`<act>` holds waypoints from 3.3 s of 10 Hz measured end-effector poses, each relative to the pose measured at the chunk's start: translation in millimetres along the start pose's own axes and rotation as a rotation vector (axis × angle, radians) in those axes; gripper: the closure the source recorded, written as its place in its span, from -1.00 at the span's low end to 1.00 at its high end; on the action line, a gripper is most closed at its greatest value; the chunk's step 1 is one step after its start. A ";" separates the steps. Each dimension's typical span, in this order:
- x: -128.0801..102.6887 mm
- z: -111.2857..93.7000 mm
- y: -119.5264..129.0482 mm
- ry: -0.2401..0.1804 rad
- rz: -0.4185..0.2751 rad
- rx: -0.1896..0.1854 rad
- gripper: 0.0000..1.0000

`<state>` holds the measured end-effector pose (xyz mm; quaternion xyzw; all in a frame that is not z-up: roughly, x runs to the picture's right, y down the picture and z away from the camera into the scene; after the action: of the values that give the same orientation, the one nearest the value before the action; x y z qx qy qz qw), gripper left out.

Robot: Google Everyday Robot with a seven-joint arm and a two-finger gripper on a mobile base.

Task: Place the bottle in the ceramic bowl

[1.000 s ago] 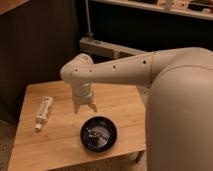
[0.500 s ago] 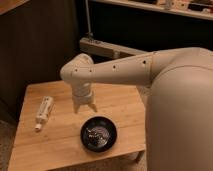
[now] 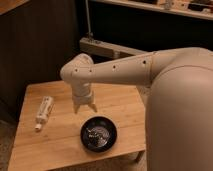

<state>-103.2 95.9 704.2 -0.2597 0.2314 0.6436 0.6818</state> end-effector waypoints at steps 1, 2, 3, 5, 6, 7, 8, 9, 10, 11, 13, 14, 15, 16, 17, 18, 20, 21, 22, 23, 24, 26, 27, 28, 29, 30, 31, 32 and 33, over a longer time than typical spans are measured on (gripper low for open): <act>0.0 0.0 0.0 0.000 0.000 0.000 -0.30; 0.0 0.0 0.0 0.000 0.000 0.000 -0.30; 0.0 0.0 0.0 0.000 0.000 0.000 -0.30; -0.3 -0.1 0.1 0.000 -0.002 -0.001 -0.30; -2.3 -0.6 1.3 0.001 -0.015 0.005 -0.30; -9.0 -1.1 10.8 -0.001 -0.037 0.011 -0.30; -16.3 -1.4 20.2 -0.001 -0.053 0.019 -0.30; -29.0 -1.4 33.7 0.001 -0.068 0.029 -0.30; -45.0 -2.2 54.3 0.002 -0.089 0.035 -0.30; -58.1 -3.5 74.9 0.005 -0.109 0.036 -0.30; -87.1 -7.1 106.9 0.009 -0.128 0.038 -0.30; -99.1 -8.5 124.8 0.018 -0.134 0.031 -0.30; -107.1 -9.3 136.3 0.025 -0.135 0.021 -0.30; -113.7 -9.0 146.6 0.036 -0.135 0.003 -0.30; -117.0 -7.2 154.8 0.049 -0.134 -0.018 -0.30; -117.5 -4.0 158.9 0.064 -0.130 -0.036 -0.30; -113.9 5.3 167.4 0.108 -0.085 -0.076 -0.30; -113.5 9.5 170.8 0.124 -0.063 -0.086 -0.30; -111.9 13.4 174.3 0.138 -0.040 -0.090 -0.30; -111.6 14.4 177.5 0.142 -0.022 -0.091 -0.30; -112.8 15.3 180.0 0.144 -0.007 -0.090 -0.30; -113.6 17.1 188.8 0.151 0.012 -0.089 -0.30; -115.0 18.5 192.6 0.156 0.025 -0.090 -0.30; -115.6 22.2 196.0 0.161 0.031 -0.090 -0.30; -115.6 24.3 199.6 0.162 0.030 -0.094 -0.30; -117.3 29.0 203.9 0.158 0.023 -0.111 -0.30; -119.7 33.8 206.0 0.154 0.012 -0.123 -0.30; -121.0 39.3 208.7 0.153 0.004 -0.126 -0.30; -121.2 44.4 214.8 0.153 -0.009 -0.130 -0.30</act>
<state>-326.1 41.0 804.6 -0.3527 0.2393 0.6324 0.6469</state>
